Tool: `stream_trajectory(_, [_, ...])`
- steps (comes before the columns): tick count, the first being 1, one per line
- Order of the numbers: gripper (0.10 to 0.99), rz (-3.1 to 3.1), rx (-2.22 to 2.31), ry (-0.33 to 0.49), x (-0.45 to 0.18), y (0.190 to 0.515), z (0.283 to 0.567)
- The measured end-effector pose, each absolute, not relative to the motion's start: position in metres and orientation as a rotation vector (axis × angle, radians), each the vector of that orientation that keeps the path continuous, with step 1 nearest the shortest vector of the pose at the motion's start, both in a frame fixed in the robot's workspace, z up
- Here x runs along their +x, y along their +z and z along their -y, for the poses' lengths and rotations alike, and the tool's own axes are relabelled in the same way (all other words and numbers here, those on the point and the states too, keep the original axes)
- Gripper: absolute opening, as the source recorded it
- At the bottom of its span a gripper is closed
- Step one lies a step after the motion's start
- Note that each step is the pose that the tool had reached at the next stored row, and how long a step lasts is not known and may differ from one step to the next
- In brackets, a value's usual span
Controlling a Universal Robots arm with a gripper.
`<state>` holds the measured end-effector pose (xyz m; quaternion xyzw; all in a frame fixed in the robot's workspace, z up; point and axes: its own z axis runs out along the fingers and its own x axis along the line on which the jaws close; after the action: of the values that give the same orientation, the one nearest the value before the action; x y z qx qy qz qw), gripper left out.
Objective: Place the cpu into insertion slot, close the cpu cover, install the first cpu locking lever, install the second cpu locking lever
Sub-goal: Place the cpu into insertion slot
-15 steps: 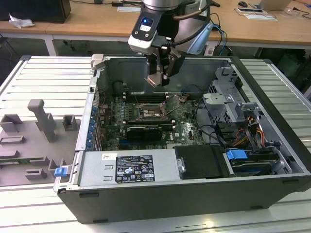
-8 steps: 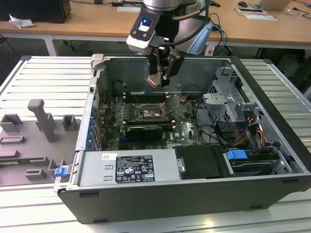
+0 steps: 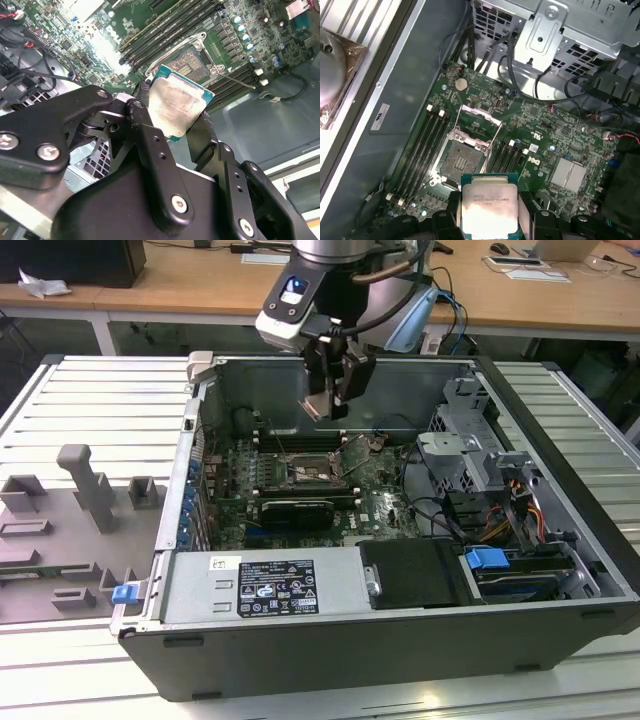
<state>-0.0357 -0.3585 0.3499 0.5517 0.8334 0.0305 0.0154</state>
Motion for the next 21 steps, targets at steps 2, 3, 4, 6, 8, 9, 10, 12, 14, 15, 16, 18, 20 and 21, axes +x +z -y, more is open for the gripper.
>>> stream_trajectory(2, [0.537,-2.580,1.735,0.094,-0.0357,0.3496,0.3585])
stream_trajectory(3, [0.537,-2.574,1.743,0.094,-0.0357,0.3495,0.3585])
stream_trajectory(4, [0.537,-2.568,1.751,0.094,-0.0357,0.3494,0.3585])
stream_trajectory(6, [0.537,-2.549,1.777,0.093,-0.0357,0.3491,0.3585])
stream_trajectory(8, [0.537,-2.535,1.796,0.092,-0.0356,0.3488,0.3585])
stream_trajectory(9, [0.537,-2.529,1.803,0.091,-0.0356,0.3487,0.3585])
stream_trajectory(10, [0.537,-2.519,1.817,0.090,-0.0356,0.3486,0.3585])
stream_trajectory(12, [0.537,-2.500,1.842,0.090,-0.0356,0.3481,0.3585])
stream_trajectory(14, [0.537,-2.479,1.868,0.088,-0.0356,0.3477,0.3585])
stream_trajectory(15, [0.537,-2.465,1.885,0.087,-0.0356,0.3474,0.3585])
stream_trajectory(16, [0.537,-2.440,1.916,0.085,-0.0356,0.3466,0.3585])
stream_trajectory(18, [0.537,-2.411,1.952,0.084,-0.0355,0.3458,0.3585])
stream_trajectory(20, [0.537,-2.376,1.992,0.083,-0.0356,0.3448,0.3585])
stream_trajectory(21, [0.537,-2.344,2.029,0.082,-0.0355,0.3440,0.3585])
